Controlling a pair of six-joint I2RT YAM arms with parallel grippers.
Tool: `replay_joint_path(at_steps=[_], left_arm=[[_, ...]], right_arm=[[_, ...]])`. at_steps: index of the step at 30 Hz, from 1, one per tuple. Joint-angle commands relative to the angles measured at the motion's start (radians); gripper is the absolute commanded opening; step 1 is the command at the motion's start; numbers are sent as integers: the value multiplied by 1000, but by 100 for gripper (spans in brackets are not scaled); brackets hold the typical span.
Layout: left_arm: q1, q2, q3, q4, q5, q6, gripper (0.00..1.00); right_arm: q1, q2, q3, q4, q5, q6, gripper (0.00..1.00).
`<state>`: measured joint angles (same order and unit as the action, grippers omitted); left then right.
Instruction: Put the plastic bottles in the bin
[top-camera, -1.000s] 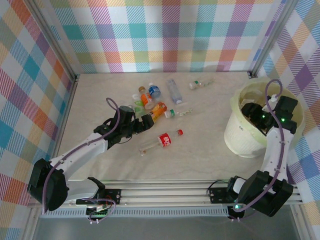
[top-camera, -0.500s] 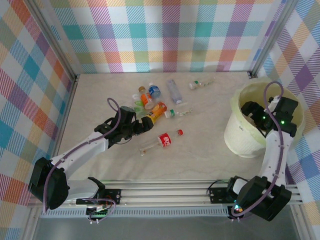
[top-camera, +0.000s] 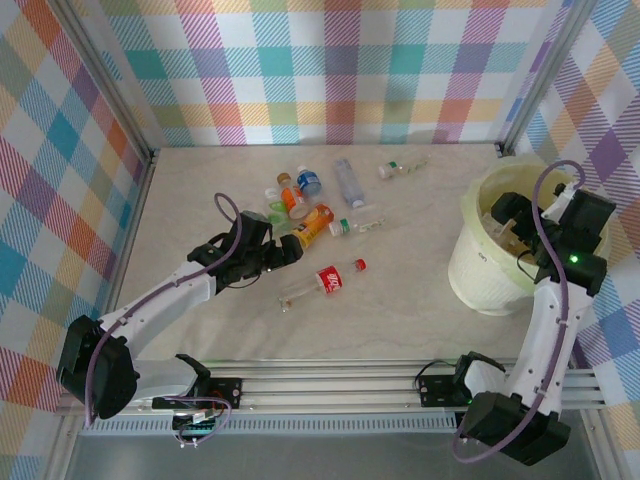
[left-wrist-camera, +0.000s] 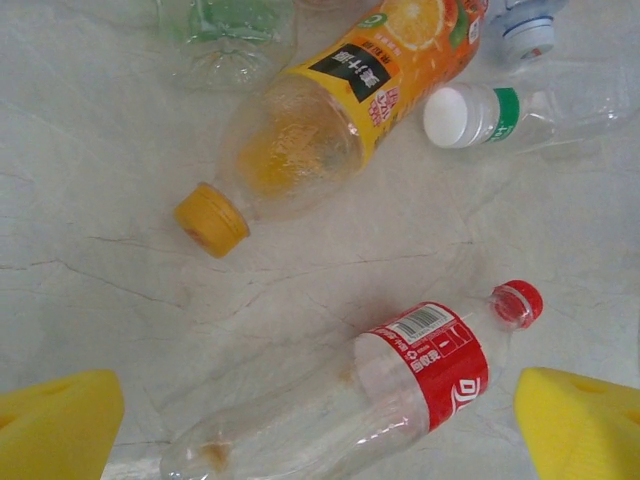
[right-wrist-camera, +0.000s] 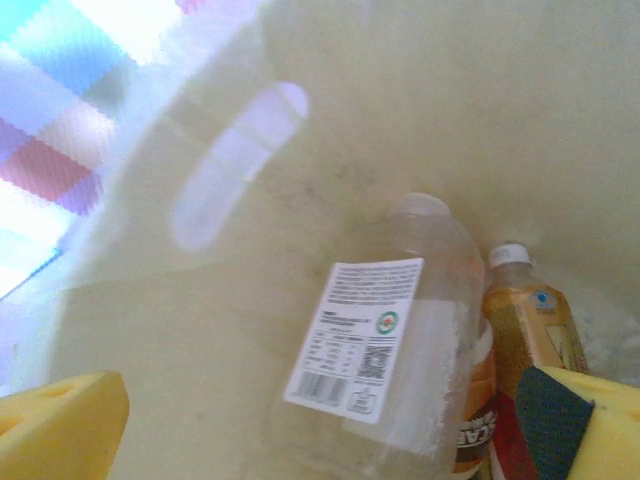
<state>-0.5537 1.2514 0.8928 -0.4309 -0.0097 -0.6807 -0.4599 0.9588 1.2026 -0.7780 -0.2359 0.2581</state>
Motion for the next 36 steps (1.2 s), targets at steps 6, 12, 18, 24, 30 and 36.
replay_joint_path(at_steps=[6,12,18,24,30,36], left_arm=[[5,24,49,-55,-28,48,100],[5,97,113,-98,-117,152,100],[15,230,234,-138,-164,176,100],[80,415,355,-135,-210,150,100],[160,604,499,-78,-63,225,97],[181,726,590,-72,-51,269,92]], right_arm=[[66,-77,44,135,-392,90,100],[193,-139,-21,342,-537,123,100],[368,-146,-70,393,-514,105,100],[531,-164,-158,486,-430,116,100],[586,-178,-162,445,-408,89,100],[589,-215,-169,420,-400,69,100]])
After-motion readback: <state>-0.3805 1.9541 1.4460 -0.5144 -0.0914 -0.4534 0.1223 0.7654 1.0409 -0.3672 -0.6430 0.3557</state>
